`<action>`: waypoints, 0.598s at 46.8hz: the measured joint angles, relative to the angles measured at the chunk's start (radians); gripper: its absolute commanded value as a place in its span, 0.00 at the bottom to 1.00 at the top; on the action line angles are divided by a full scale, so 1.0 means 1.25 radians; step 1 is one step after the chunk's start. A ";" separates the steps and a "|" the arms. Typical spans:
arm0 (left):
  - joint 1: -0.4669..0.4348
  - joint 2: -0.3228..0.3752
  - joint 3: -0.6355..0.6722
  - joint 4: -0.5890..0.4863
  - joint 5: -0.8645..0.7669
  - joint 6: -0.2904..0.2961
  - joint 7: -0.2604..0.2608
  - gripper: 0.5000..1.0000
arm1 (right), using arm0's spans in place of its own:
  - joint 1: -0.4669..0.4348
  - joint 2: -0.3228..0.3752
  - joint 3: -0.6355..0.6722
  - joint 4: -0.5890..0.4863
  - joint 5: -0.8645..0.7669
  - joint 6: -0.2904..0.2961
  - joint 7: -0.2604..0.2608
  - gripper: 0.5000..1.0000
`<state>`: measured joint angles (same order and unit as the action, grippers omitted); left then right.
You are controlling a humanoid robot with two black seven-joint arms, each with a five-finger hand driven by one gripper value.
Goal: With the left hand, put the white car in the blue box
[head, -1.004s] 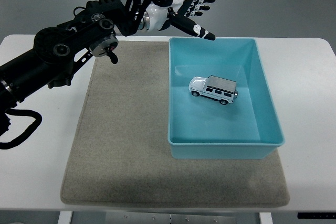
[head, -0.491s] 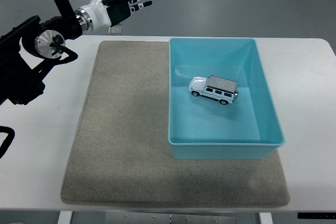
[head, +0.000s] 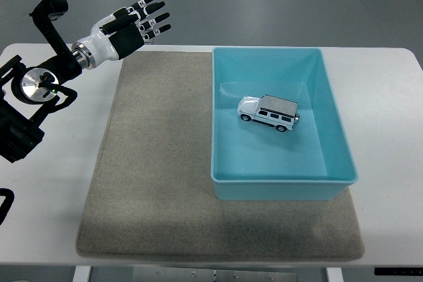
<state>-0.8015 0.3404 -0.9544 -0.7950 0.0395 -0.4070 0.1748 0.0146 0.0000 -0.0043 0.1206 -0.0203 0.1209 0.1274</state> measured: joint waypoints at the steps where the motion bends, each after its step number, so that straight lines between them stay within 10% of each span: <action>1: 0.002 0.000 0.000 0.000 -0.008 0.000 0.001 1.00 | 0.000 0.000 0.000 0.000 0.000 0.000 0.000 0.87; 28: 0.024 0.001 -0.002 -0.001 -0.042 -0.029 0.001 1.00 | -0.002 0.000 0.001 0.014 0.000 0.001 0.001 0.87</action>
<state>-0.7716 0.3421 -0.9572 -0.7962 -0.0126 -0.4434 0.1765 0.0122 0.0000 -0.0030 0.1382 -0.0200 0.1222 0.1289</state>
